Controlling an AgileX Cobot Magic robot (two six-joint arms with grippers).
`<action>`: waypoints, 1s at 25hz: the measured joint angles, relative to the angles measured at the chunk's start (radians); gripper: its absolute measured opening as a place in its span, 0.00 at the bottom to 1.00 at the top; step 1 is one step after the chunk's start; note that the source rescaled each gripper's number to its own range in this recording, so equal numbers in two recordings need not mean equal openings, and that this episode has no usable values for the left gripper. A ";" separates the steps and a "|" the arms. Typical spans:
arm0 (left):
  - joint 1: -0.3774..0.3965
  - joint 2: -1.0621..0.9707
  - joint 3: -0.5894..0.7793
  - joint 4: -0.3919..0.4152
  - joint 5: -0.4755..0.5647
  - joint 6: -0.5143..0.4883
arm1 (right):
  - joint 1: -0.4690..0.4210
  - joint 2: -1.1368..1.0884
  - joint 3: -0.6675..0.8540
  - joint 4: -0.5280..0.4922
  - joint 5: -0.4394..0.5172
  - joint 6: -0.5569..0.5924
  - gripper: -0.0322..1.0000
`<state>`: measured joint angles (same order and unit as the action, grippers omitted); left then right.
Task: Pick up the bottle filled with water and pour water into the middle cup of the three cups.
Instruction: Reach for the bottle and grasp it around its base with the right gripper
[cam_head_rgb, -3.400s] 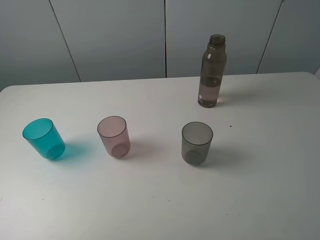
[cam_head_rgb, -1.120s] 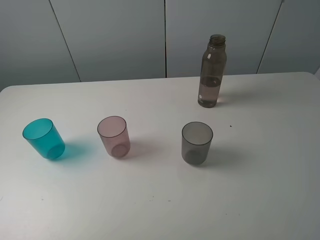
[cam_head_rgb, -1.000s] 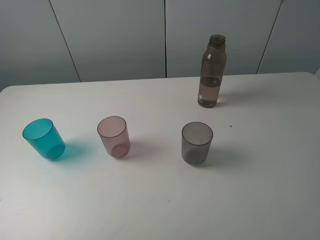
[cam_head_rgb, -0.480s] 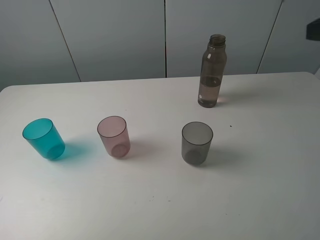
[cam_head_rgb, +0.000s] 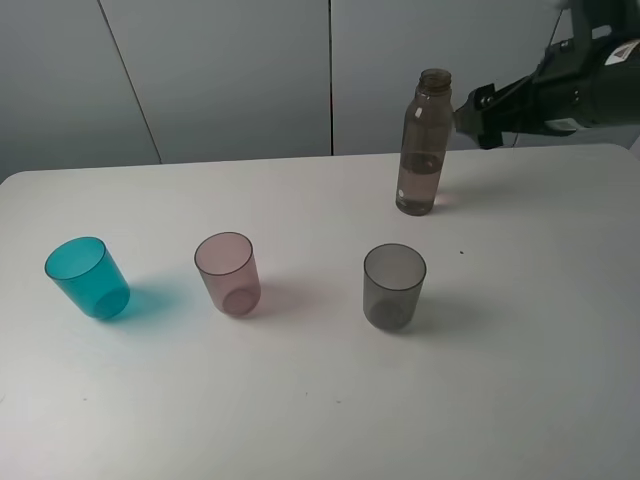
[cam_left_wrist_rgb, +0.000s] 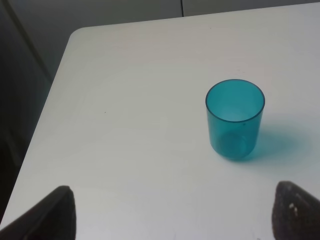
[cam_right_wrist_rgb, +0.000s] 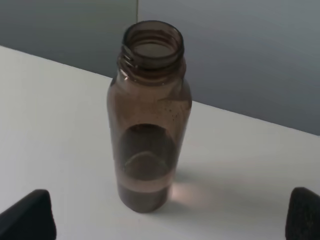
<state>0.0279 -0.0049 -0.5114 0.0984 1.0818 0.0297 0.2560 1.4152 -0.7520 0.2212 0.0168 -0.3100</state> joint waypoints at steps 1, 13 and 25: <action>0.000 0.000 0.000 0.000 0.000 0.000 | 0.002 0.029 0.000 0.000 -0.032 0.015 1.00; 0.000 0.000 0.000 0.000 0.000 0.000 | 0.002 0.374 -0.001 -0.126 -0.244 0.118 1.00; 0.000 0.000 0.000 0.000 0.000 0.003 | 0.002 0.552 -0.002 -0.417 -0.608 0.421 1.00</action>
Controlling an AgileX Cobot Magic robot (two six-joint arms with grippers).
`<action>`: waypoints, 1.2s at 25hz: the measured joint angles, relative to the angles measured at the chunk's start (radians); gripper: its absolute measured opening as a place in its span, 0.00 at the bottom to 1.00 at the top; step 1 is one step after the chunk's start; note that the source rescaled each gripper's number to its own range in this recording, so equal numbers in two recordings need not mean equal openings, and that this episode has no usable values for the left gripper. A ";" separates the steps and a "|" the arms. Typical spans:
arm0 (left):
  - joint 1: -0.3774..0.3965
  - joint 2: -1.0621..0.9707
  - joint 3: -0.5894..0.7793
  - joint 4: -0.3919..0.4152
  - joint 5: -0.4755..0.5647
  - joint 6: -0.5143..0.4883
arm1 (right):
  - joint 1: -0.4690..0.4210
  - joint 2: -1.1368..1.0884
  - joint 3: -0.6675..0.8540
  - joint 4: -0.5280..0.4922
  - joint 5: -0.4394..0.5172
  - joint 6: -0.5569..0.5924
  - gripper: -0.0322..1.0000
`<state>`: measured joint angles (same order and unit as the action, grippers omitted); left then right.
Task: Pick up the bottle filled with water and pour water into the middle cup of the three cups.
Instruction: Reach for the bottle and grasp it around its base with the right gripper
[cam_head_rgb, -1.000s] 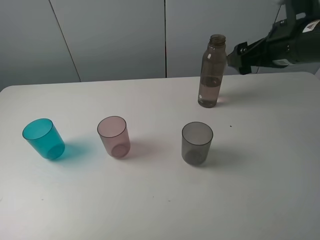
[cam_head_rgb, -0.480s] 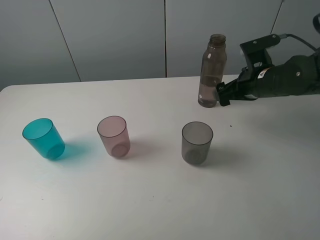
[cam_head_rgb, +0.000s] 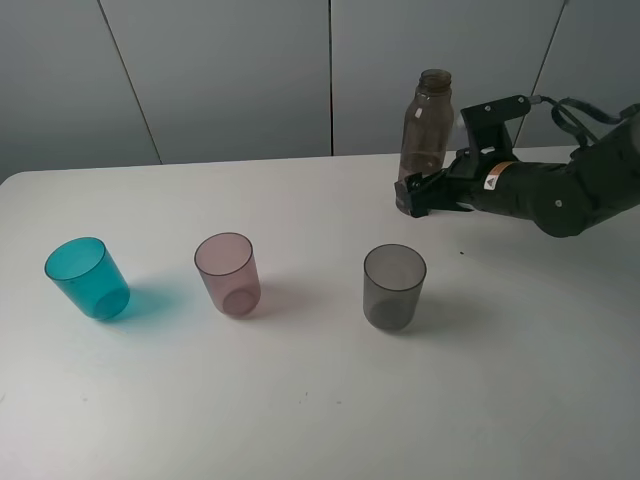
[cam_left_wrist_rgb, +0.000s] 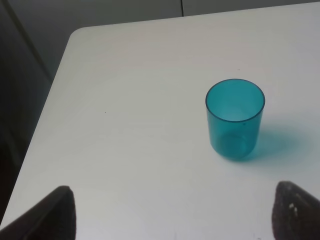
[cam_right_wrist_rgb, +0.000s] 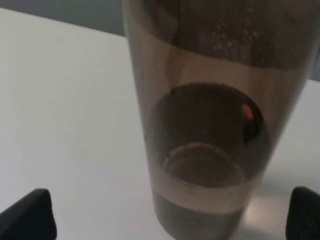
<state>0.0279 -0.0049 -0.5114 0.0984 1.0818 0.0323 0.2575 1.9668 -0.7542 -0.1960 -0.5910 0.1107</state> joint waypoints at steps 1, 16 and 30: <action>0.000 0.000 0.000 0.000 0.000 0.002 | 0.000 0.013 0.000 -0.003 -0.041 0.005 1.00; 0.000 0.000 0.000 0.000 0.000 0.002 | 0.000 0.139 -0.046 0.061 -0.182 0.008 1.00; 0.000 0.000 0.000 0.000 0.000 0.002 | 0.000 0.168 -0.094 0.104 -0.286 -0.017 1.00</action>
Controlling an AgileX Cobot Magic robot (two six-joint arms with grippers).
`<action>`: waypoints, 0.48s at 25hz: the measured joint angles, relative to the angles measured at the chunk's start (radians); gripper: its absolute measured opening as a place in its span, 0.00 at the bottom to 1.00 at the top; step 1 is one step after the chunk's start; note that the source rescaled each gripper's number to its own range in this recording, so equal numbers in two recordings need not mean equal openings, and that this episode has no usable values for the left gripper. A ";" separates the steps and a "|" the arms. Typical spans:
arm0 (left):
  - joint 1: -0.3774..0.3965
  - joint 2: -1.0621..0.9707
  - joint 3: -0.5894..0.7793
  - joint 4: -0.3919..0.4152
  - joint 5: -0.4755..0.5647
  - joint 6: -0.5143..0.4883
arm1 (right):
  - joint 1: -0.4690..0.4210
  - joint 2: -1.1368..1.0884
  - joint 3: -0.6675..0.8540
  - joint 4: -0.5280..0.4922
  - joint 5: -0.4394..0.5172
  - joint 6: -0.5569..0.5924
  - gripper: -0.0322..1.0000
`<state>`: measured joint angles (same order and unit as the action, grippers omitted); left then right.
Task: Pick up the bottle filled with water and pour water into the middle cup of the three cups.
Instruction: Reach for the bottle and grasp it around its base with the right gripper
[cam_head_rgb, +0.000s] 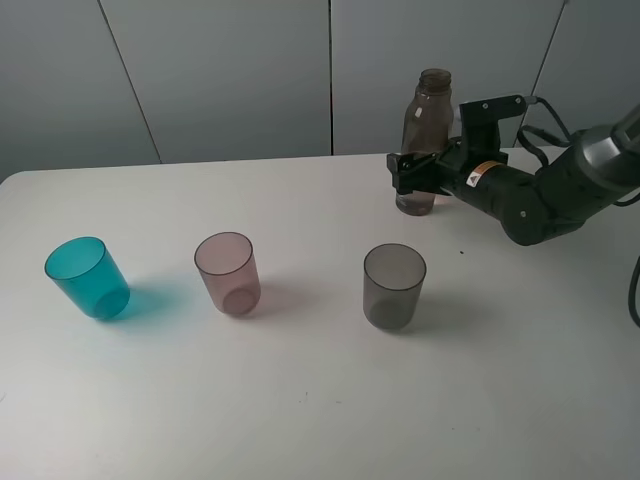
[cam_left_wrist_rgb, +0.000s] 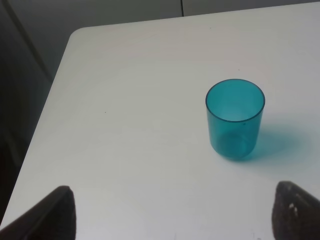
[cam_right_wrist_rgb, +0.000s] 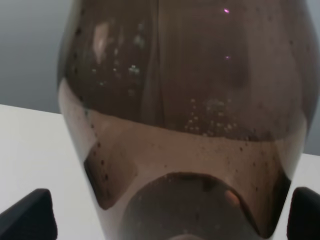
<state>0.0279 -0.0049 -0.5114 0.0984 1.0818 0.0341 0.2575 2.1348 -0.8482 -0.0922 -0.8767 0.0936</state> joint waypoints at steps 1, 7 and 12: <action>0.000 0.000 0.000 0.000 0.000 0.000 | 0.000 0.013 -0.002 0.002 -0.021 0.000 1.00; 0.000 0.000 0.000 0.000 0.000 0.000 | 0.000 0.057 -0.024 0.004 -0.073 0.000 1.00; 0.000 0.000 0.000 0.000 0.000 0.000 | 0.000 0.058 -0.048 0.004 -0.092 0.000 1.00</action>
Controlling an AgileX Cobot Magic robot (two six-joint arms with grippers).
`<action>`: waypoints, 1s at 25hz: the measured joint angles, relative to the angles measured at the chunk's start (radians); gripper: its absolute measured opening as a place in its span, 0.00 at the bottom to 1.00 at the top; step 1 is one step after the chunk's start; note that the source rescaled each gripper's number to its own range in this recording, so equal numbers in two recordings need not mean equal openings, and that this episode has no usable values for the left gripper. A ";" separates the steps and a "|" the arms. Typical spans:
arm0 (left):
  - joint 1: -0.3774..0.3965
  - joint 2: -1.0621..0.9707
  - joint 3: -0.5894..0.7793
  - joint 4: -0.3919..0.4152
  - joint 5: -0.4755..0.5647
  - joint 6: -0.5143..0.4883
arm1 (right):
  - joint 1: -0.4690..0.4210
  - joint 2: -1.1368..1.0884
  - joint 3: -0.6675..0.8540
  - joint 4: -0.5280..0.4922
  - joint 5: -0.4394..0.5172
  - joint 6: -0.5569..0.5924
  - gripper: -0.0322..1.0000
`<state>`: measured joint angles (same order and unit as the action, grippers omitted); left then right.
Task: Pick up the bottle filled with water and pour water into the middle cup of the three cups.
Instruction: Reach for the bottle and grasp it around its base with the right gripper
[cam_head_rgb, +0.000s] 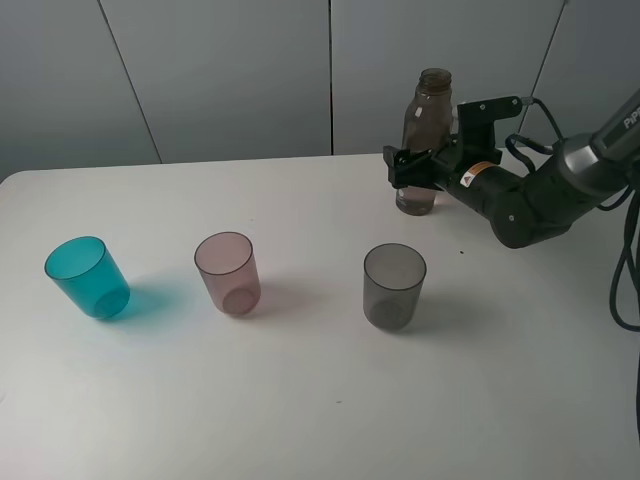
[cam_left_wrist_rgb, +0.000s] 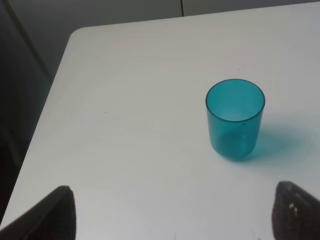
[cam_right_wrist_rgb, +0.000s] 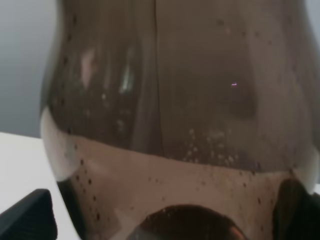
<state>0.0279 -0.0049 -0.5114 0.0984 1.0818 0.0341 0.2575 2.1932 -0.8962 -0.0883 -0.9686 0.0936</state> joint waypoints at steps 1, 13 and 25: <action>0.000 0.000 0.000 0.000 0.000 0.000 | 0.000 0.005 -0.004 0.000 -0.007 0.000 1.00; 0.000 0.000 0.000 0.000 0.000 0.000 | 0.000 0.083 -0.049 0.007 -0.079 0.036 1.00; 0.000 0.000 0.000 0.000 0.000 0.000 | 0.000 0.083 -0.056 0.024 -0.091 0.038 1.00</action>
<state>0.0279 -0.0049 -0.5114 0.0984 1.0818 0.0341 0.2575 2.2767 -0.9519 -0.0645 -1.0600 0.1311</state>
